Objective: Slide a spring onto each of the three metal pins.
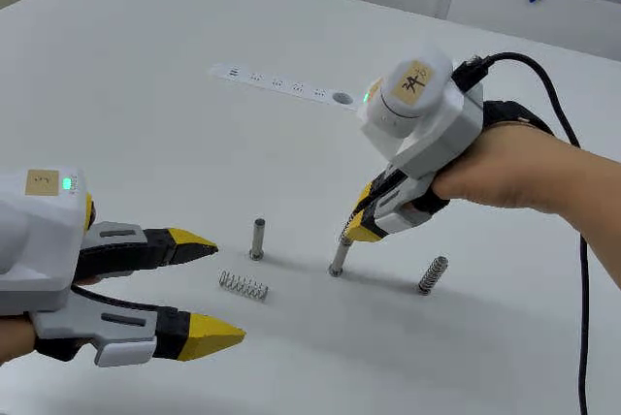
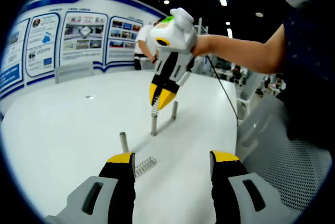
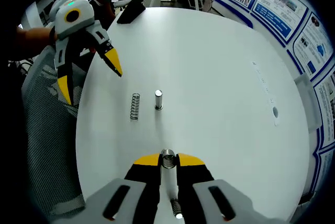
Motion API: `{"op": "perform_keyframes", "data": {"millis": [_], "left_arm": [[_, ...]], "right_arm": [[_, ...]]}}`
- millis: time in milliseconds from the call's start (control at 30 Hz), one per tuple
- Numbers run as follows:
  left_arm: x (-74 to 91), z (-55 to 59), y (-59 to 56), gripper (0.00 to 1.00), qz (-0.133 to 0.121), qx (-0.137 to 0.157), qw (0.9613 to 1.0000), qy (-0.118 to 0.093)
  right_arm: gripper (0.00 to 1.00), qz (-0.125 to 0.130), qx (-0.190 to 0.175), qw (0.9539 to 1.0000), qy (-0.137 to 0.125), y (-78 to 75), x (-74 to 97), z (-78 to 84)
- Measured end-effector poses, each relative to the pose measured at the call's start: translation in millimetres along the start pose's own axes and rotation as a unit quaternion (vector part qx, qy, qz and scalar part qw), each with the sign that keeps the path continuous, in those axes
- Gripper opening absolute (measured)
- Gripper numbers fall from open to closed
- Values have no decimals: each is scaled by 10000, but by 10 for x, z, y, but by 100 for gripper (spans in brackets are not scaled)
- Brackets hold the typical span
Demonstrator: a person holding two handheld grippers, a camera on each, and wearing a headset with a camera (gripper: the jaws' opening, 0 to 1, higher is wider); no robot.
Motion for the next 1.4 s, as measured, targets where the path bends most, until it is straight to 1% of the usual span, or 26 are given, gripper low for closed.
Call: {"op": "perform_keyframes", "data": {"millis": [233,533,800,967,1067,1167,1400], "left_arm": [[-15,-3,-7,58,18,-11,10000,-4],[-23,-13,-16,58,36,-23,10000,-26],[-22,-20,-17,58,51,-37,10000,-48],[-27,-21,-19,58,63,-39,10000,-51],[-27,-23,-19,58,64,-39,10000,-57],[-29,-22,-25,58,78,-50,9999,-45],[-38,-21,-37,58,100,-87,9999,-15]], "right_arm": [[12,-21,12,9998,175,20,-169,46],[12,-47,-187,9994,289,5,-353,128],[12,-41,-264,9990,365,1,-454,193],[13,-44,-305,9988,380,0,-472,211],[14,-29,-301,9989,353,4,-456,205],[16,6,-274,9992,286,11,-407,177],[19,126,-67,9998,113,68,-260,95]]}}
Point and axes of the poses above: the centre of the closed fingertips' face, and the gripper's own axes: x roughly backward along the fingers, y roughly to its left, z roughly out of its underside, the point moved 2 cm from there along x, roughly backward along the fingers, and after that the axes turned 12 degrees about -x, right-handed, at the moved point
